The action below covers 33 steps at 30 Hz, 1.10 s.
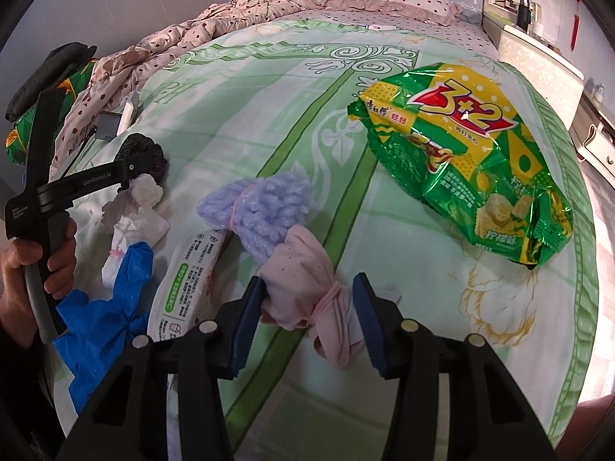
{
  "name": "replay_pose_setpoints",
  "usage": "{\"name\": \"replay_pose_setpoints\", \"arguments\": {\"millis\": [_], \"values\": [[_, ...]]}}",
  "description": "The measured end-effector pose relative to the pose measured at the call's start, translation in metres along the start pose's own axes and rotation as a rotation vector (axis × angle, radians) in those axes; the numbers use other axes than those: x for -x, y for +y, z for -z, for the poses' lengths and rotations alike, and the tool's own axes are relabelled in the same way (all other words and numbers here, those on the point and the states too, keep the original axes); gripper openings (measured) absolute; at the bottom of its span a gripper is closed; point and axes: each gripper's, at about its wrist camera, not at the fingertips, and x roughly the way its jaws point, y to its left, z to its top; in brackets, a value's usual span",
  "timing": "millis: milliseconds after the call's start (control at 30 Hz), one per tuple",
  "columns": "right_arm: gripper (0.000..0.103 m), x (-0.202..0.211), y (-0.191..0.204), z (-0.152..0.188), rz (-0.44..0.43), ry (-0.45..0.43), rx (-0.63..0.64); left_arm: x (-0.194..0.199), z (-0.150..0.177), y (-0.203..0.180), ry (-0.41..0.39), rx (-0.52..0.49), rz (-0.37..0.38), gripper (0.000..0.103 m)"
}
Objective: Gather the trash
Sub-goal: 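Grasp the black plastic bag with the left tool while the right tool grasps the pink cloth, then carry the black bag and pink cloth over the yellow-rimmed bin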
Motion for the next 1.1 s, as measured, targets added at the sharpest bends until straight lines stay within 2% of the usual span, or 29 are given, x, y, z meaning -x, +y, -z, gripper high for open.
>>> {"name": "replay_pose_setpoints", "arguments": {"millis": [67,267,733,1100], "values": [[0.036,0.001,0.002,-0.001,0.000,-0.006,0.012,0.000,0.001,-0.002,-0.008,-0.010,-0.006,0.046],[0.028,0.008,0.002,0.000,-0.008,-0.024,0.003,0.007,-0.001,0.001,-0.028,0.001,-0.003,0.037],[0.028,0.071,0.003,0.011,-0.007,-0.119,-0.008,0.068,-0.004,-0.009,-0.105,-0.015,0.027,0.035],[0.028,0.135,0.001,0.030,-0.014,-0.206,-0.039,0.131,0.010,-0.035,-0.154,-0.060,0.075,0.035]]}}
